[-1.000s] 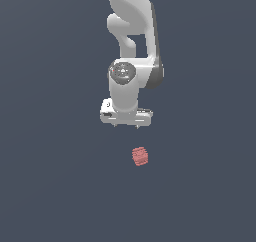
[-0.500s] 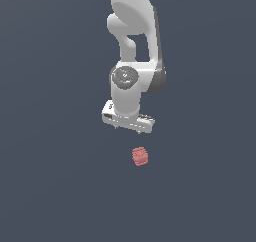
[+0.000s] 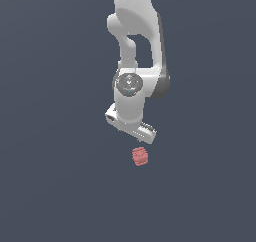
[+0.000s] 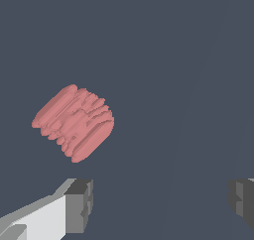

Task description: Pick up the object and move it to a goal position.

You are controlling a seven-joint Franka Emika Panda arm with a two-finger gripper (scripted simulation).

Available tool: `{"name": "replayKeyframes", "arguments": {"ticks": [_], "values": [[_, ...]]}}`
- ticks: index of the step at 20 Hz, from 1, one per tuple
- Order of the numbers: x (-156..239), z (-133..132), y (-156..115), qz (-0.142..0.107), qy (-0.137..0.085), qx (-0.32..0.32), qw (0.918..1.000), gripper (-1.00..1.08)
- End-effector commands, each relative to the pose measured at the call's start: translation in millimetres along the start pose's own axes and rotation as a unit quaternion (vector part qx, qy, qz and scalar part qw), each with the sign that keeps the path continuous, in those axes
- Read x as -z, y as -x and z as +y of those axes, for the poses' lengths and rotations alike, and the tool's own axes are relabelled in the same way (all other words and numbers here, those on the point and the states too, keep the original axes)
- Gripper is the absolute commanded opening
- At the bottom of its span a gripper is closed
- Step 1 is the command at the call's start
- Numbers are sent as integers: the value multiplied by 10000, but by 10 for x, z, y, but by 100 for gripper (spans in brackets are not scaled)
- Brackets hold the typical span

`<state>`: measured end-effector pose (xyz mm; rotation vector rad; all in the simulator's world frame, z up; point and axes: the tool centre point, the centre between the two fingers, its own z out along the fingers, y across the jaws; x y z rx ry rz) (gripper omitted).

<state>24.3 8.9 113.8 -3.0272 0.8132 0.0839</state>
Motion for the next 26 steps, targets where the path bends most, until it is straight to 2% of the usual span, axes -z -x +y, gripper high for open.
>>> {"name": "replayKeyframes", "arguments": {"ticks": [1,6,12,17,26], "values": [[-16,-54,-36,17,-6,-325,9995,100],[-48,-161,-102,50,-20,-954,9954,100],[-86,-294,-174,93,-41,-1697,9854,100],[-119,-408,-228,130,-62,-2302,9730,100],[-172,-601,-303,192,-106,-3259,9452,100]]}}
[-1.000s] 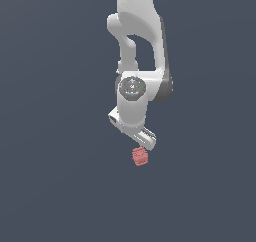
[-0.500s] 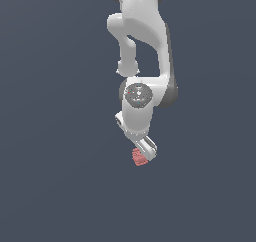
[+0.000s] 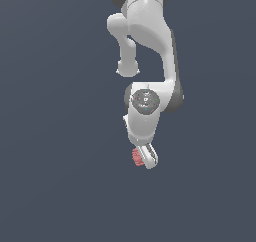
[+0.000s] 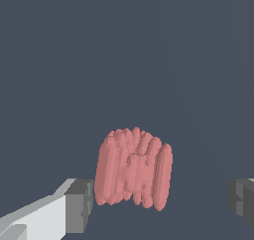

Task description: Pick up the object and move it to a goal position.

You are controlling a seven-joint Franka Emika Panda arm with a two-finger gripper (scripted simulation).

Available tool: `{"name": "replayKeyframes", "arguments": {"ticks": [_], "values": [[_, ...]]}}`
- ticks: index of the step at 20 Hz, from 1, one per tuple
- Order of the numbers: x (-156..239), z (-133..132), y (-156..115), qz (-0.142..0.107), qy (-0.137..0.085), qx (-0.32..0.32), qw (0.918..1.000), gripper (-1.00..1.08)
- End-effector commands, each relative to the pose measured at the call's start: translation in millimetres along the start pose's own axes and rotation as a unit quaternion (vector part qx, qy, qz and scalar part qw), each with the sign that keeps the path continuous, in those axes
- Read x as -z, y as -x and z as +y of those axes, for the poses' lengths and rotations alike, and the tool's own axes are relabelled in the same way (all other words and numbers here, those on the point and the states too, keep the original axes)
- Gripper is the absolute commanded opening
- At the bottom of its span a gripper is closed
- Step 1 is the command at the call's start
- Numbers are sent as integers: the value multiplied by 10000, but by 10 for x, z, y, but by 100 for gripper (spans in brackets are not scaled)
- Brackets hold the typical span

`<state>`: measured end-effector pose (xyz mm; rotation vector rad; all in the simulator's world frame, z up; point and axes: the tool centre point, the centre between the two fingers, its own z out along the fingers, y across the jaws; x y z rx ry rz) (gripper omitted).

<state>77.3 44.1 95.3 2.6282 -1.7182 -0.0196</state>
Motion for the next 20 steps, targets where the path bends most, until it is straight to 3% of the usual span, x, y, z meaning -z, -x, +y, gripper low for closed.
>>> {"name": "replayKeyframes", "arguments": {"ticks": [1,10,20], "values": [[-13,-46,13,14,-13,-237,9997,100],[-40,-140,47,42,-41,-704,9975,100],[-148,-145,51,43,-43,-736,9973,100]]}}
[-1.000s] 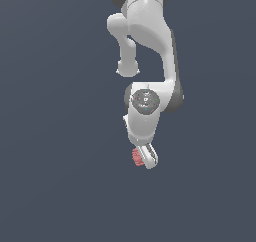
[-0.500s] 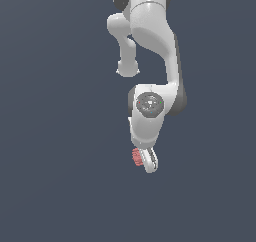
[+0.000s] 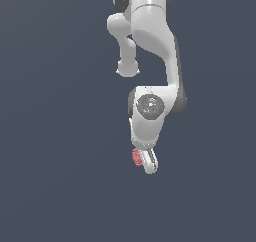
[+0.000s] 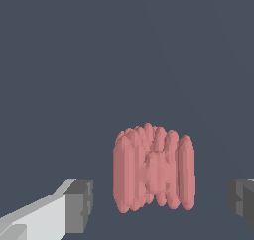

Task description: Pick up the object and move it to a goal position.

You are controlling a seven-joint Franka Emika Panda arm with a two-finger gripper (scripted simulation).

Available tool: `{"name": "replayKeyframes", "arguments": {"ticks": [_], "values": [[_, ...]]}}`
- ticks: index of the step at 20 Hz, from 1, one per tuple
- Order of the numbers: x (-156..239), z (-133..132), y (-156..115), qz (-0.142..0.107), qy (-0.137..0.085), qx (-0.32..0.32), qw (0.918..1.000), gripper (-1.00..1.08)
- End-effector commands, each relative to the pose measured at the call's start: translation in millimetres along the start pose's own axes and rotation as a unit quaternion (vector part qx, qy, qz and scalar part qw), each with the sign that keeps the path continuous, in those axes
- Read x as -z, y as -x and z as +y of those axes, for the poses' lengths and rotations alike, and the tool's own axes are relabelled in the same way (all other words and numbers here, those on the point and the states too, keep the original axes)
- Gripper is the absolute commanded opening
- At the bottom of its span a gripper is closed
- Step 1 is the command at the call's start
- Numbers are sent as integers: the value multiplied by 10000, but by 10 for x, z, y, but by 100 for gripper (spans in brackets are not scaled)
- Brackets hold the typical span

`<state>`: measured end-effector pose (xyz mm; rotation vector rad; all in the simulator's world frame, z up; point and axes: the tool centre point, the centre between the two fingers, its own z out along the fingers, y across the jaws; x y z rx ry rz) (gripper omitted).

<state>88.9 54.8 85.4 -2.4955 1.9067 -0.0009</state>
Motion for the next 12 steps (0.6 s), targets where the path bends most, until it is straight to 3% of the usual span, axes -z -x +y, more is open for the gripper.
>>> {"name": "replayKeyframes", "arguments": {"ticks": [1,7,12], "values": [[-96,7,0,-1,7,-5,10000,100],[-408,16,2,0,6,-19,10000,100],[-448,2,0,0,6,-19,10000,100]]}}
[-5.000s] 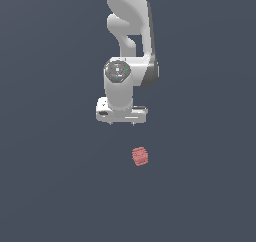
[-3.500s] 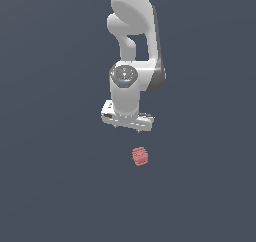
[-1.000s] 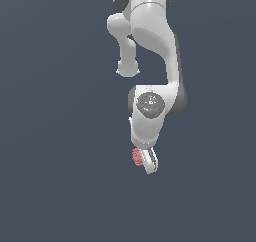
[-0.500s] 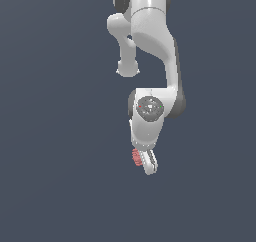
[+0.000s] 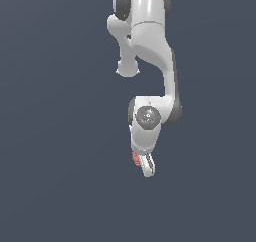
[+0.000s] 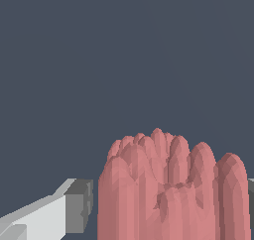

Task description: Pick up the object and move it to a goal position.

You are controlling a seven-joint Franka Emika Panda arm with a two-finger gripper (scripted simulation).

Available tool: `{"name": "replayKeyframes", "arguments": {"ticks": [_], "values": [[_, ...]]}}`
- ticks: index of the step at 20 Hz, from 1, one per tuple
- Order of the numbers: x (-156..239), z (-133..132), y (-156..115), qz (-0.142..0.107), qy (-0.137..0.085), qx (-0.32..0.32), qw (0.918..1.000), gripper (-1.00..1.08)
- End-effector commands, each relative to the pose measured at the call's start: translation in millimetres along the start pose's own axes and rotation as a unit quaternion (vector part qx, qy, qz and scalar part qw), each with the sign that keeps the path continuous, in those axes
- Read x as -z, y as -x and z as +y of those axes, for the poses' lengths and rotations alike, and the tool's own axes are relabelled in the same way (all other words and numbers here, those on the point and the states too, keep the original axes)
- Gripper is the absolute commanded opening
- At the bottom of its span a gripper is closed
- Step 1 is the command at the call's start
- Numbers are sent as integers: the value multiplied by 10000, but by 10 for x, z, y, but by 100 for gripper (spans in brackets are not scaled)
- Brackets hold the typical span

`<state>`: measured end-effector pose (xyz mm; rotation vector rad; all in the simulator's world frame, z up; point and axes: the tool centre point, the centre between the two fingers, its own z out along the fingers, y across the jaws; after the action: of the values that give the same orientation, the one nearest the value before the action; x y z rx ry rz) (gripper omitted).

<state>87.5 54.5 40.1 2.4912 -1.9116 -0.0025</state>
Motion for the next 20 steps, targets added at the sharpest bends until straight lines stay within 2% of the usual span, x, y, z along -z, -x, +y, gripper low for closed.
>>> {"name": "replayKeyframes", "arguments": {"ticks": [1,2,20], "values": [[8,-14,0,2,-11,2,10000,100],[8,-14,0,2,-11,2,10000,-100],[99,59,-29,2,-11,2,10000,-100]]}}
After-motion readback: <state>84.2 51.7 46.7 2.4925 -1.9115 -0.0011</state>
